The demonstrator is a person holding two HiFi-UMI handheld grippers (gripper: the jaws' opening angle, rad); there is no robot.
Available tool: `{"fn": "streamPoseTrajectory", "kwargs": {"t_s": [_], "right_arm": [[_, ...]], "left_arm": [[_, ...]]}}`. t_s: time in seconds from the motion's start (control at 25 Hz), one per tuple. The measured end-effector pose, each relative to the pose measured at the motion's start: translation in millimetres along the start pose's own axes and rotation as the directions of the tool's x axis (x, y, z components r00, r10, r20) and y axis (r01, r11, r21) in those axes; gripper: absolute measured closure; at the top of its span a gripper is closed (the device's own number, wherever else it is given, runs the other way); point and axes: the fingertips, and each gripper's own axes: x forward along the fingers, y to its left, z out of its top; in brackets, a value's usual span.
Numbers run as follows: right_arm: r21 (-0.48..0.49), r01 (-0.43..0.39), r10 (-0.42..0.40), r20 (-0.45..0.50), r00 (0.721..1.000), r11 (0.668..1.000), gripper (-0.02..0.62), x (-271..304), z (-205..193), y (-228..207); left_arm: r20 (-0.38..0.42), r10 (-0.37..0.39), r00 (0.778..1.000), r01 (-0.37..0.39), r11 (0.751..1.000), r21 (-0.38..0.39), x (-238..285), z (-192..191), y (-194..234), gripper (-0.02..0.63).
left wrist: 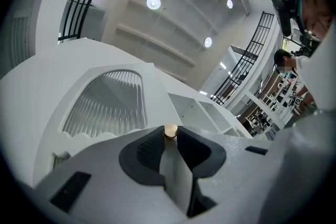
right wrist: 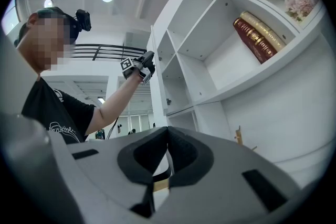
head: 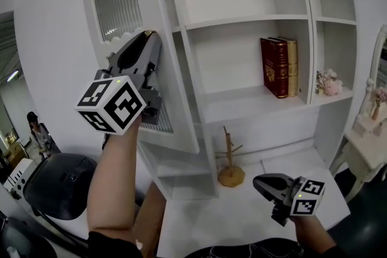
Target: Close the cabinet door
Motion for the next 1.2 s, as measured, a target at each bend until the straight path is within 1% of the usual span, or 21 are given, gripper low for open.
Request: {"fn": "streamPoseTrajectory", "kwargs": {"t_s": [0.24, 0.44, 1.0, 1.2], "right_arm": [[0.024, 0.02, -0.021, 0.003, 1.0, 1.0, 0.588, -13, -4, -13], [0.04, 0.035, -0.035, -0.002, 0.999, 0.999, 0.589, -20, -6, -23], [0.047, 0.067, -0.066, -0.009, 0.998, 0.997, 0.588, -37, -5, -50], [0.048, 0.073, -0.073, -0.01, 0.997, 0.996, 0.588, -41, -3, -57]], "left_arm": [[-0.011, 0.035, 0.999, -0.035, 0.998, 0.043, 14, -11, 1, 0.531], [-0.016, 0.046, 0.999, -0.045, 0.997, 0.062, 23, -19, 3, 0.529], [-0.049, 0.071, 0.996, -0.066, 0.994, 0.09, 51, -44, 12, 0.528], [-0.063, 0.095, 0.993, -0.086, 0.988, 0.129, 60, -52, 15, 0.528]]}}
